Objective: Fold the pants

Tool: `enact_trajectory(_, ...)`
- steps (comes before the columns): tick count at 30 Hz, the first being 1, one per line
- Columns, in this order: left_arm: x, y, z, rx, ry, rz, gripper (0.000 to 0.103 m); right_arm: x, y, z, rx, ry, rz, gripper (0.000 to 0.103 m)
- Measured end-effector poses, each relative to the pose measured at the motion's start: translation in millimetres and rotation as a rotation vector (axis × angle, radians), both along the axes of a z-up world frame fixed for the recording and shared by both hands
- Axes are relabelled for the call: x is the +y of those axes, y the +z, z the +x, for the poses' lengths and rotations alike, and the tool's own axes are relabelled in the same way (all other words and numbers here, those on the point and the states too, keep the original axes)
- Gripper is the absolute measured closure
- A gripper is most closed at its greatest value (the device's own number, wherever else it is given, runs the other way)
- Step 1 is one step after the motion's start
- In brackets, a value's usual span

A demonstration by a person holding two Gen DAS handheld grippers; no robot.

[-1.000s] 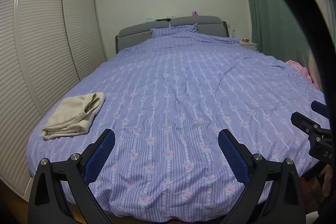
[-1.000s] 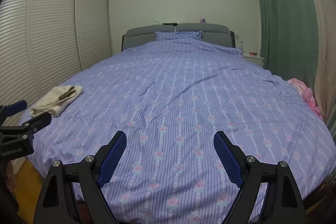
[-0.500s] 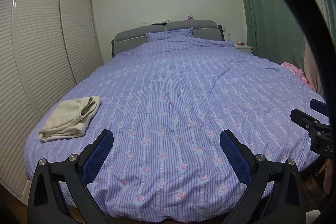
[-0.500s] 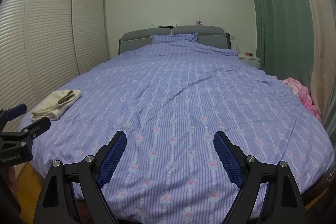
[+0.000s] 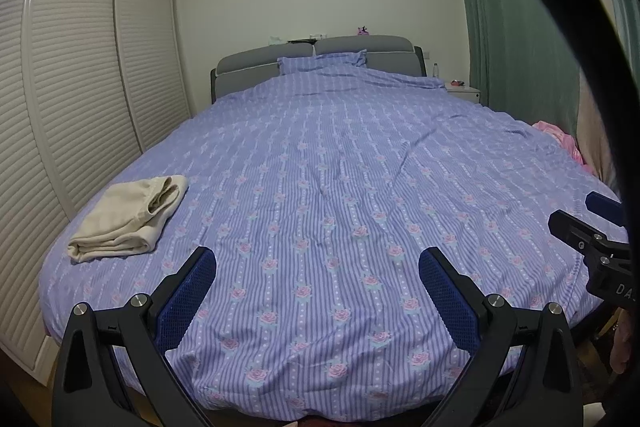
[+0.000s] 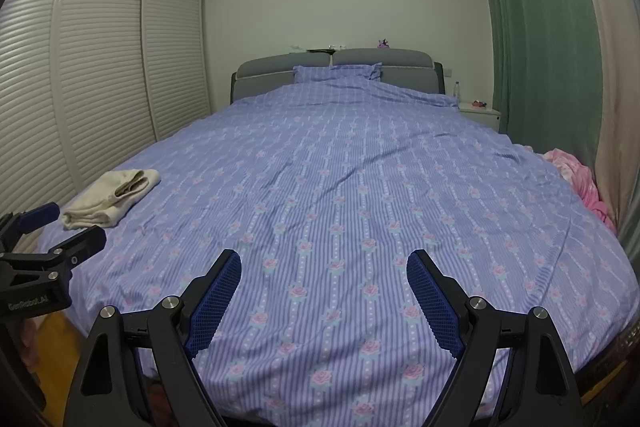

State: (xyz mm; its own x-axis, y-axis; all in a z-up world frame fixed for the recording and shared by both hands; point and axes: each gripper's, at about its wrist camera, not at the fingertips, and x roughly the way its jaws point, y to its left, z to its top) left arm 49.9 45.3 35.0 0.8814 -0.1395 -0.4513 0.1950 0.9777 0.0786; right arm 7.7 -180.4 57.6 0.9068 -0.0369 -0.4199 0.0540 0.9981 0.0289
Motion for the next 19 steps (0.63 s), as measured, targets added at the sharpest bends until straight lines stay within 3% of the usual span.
enact_trajectory(19, 4.3, -5.4, 4.7, 0.024, 0.0, -0.02, 0.0, 2.8, -7.3, 5.5, 0.019, 0.01, -0.004, 0.017)
